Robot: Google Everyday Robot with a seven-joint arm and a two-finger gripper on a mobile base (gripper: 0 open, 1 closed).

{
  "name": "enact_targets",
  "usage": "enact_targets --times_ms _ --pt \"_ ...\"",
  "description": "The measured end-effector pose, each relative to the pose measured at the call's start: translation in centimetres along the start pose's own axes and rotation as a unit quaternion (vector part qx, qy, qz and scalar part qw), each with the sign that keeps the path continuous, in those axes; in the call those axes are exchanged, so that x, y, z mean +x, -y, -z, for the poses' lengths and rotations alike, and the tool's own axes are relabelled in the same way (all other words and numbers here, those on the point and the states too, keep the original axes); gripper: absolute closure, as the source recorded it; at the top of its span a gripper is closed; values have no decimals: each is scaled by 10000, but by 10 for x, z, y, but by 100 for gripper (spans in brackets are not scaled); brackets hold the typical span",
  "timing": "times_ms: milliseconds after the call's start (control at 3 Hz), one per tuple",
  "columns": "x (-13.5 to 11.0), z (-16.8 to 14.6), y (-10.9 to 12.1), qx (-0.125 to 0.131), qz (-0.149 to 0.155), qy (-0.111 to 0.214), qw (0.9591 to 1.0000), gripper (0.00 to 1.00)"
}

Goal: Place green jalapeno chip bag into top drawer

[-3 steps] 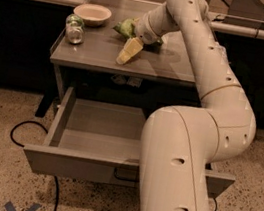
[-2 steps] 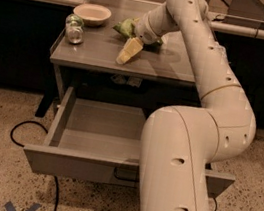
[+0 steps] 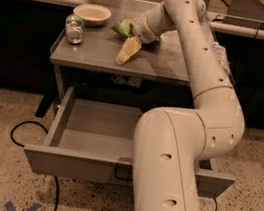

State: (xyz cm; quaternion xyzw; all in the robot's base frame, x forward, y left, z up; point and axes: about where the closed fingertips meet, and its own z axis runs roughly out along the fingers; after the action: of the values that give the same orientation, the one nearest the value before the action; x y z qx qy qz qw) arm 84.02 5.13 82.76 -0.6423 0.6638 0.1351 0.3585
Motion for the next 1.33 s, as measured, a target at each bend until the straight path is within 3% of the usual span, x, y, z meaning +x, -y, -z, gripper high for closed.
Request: enact_targets --times_ms 333,667,1000,1333 --pt "-23 31 22 441 199 -115 9988 0" --pt "-31 44 31 630 282 -96 9976 0" --pt "-31 44 31 627 281 -97 9976 0" --pt "-15 18 41 763 173 -368 9963 0"
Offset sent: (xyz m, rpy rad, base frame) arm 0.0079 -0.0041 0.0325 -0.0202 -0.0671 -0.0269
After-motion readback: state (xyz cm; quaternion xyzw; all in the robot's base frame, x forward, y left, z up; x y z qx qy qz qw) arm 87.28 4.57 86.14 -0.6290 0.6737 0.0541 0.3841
